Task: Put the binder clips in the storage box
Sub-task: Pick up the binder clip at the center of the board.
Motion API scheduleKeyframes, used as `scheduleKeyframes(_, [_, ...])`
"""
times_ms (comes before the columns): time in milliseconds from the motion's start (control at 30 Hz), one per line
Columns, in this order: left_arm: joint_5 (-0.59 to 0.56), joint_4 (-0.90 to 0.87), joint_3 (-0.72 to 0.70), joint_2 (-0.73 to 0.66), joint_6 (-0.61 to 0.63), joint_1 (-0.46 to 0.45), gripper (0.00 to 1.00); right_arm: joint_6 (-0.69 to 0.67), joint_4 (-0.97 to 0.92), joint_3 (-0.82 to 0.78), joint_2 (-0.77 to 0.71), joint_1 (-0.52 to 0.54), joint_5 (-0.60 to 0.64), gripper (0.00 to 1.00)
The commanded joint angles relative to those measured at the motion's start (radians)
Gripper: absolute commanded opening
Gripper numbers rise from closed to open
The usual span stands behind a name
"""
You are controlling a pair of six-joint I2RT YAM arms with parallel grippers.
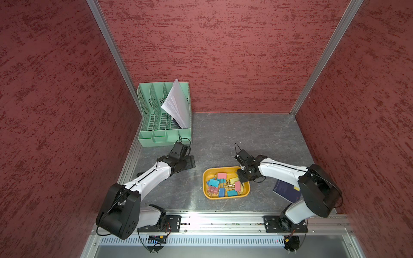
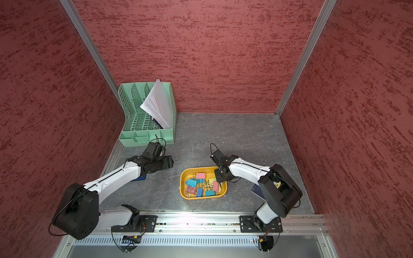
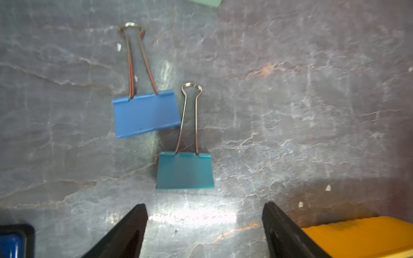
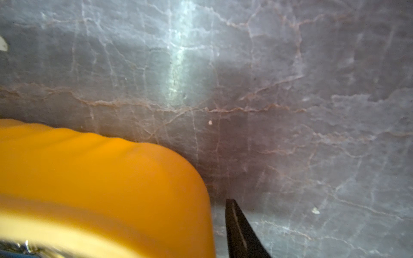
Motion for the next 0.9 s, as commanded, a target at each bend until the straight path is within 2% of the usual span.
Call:
scheduleKeyframes(0, [0.028, -0.013, -0.012, 0.022, 0.016, 0.004, 0.86, -0.003, 0.002, 0.006, -0.022, -0.006, -0.015, 0.34])
scheduleKeyframes(200, [0.023, 0.019, -0.009, 0.074, 0.021, 0.004, 0.89, -0.003, 0.000, 0.009, -0.020, -0.007, -0.015, 0.34])
scheduleKeyframes(633, [-0.051, 0.038, 0.060, 0.216, 0.013, 0.002, 0.87, -0.006, 0.011, 0.004, -0.007, -0.007, -0.016, 0.34])
scheduleKeyframes(733, [-0.056, 0.038, 0.080, 0.258, 0.022, 0.001, 0.82, -0.007, 0.008, 0.004, -0.006, -0.009, -0.015, 0.34])
scheduleKeyframes(867, [-0.056, 0.045, 0.079, 0.277, 0.021, -0.001, 0.70, -0.007, 0.006, 0.000, -0.010, -0.007, -0.013, 0.34])
